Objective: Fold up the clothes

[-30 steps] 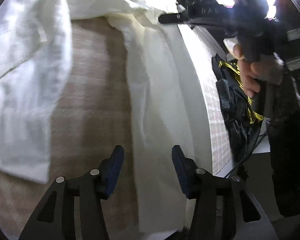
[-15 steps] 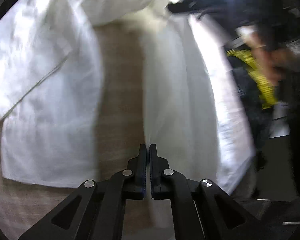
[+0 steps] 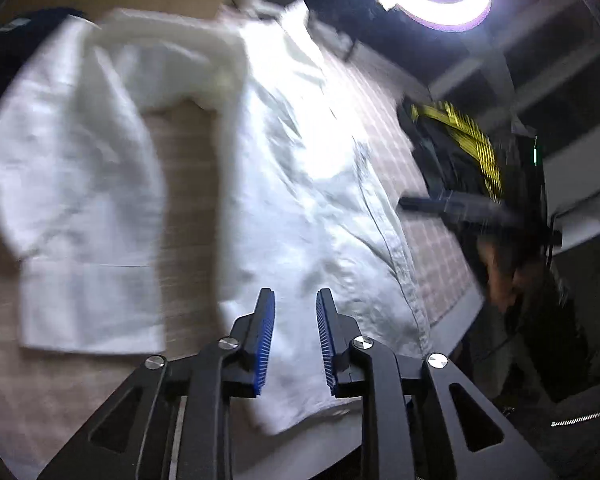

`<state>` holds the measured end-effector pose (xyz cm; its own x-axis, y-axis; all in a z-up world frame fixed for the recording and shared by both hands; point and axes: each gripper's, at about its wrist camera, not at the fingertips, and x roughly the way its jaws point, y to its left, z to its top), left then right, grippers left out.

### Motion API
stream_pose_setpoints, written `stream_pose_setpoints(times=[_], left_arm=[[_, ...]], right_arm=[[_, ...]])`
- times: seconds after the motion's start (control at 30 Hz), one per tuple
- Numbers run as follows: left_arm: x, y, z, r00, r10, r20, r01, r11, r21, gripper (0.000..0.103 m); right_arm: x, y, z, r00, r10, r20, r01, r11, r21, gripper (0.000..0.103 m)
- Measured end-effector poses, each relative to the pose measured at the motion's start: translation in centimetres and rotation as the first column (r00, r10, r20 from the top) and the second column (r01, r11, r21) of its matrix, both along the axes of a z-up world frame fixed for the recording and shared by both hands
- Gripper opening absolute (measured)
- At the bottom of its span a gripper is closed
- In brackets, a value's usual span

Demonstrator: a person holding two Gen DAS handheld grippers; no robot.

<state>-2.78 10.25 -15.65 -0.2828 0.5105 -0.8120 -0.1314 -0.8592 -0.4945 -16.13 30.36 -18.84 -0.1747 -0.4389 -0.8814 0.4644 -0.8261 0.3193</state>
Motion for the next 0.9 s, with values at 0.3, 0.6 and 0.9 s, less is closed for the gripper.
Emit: stream_pose_setpoints(times=[0.3, 0.6, 0.9], left_arm=[[-0.1, 3.3, -1.8, 0.99, -0.107, 0.089, 0.123, 0.972, -0.2, 0.023], [1.4, 13.2, -1.0, 0.897, -0.44, 0.037, 0.441, 0.886, -0.145, 0.035], [1.0, 11.7, -2.6, 0.871, -0.484, 0.09, 0.492, 0.862, -0.121, 0.035]], right_arm=[[6.6, 5.5, -0.9, 0.995, -0.096, -0.022, 0.098, 0.976, 0.195, 0.03], [9.8, 6.3, -1.5, 0.973, -0.211, 0.097, 0.208, 0.977, 0.045, 0.032], [13.9, 4.2, -2.8, 0.96, -0.256, 0.115, 0.257, 0.966, 0.009, 0.021]])
